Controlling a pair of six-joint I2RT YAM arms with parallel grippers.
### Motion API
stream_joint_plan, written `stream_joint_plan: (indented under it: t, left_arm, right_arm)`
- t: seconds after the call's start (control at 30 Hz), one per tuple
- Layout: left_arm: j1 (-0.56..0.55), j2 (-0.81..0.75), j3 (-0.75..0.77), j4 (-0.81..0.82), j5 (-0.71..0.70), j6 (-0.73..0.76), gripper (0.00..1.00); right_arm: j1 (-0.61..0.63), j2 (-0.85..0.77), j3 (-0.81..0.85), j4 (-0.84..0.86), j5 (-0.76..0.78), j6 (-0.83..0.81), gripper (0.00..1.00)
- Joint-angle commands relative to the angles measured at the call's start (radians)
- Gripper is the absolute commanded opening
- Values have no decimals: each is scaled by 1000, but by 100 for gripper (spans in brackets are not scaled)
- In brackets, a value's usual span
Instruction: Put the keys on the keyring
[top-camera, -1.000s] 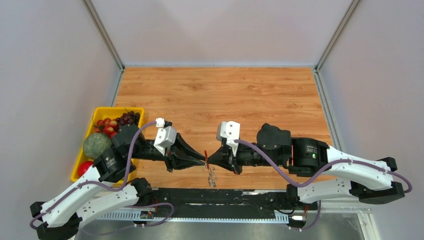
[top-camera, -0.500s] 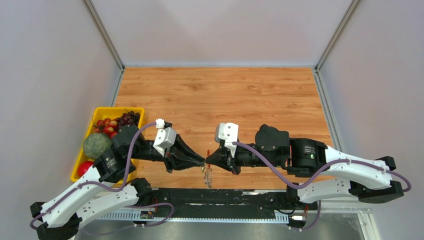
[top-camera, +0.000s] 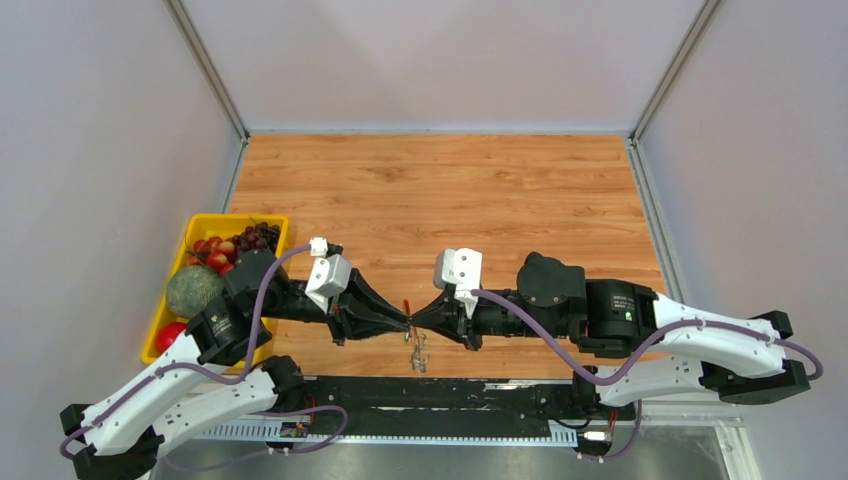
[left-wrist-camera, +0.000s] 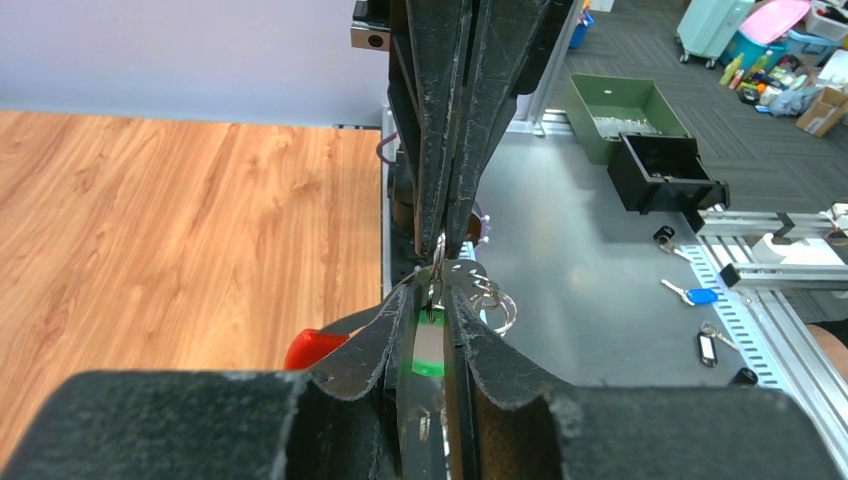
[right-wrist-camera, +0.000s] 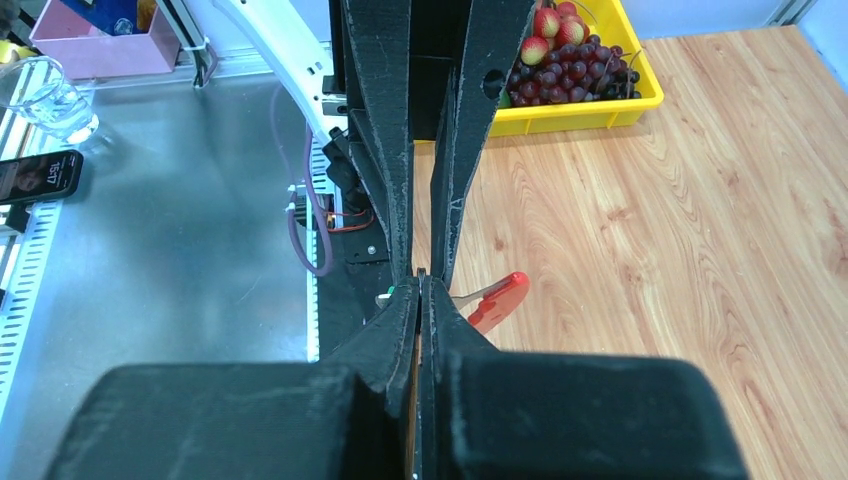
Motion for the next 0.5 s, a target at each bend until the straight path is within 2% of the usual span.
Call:
stream_joint_plan:
  t: [0.0,0.47]
  left_arm:
    - [-4,-5,1,14,14,-5,24]
    - [-3,2,7,23,34,-8,21]
  right_arm:
    - [18,-45,-1,112,27,-30,0]
    - [59,-120,-112,292,3,-99,0]
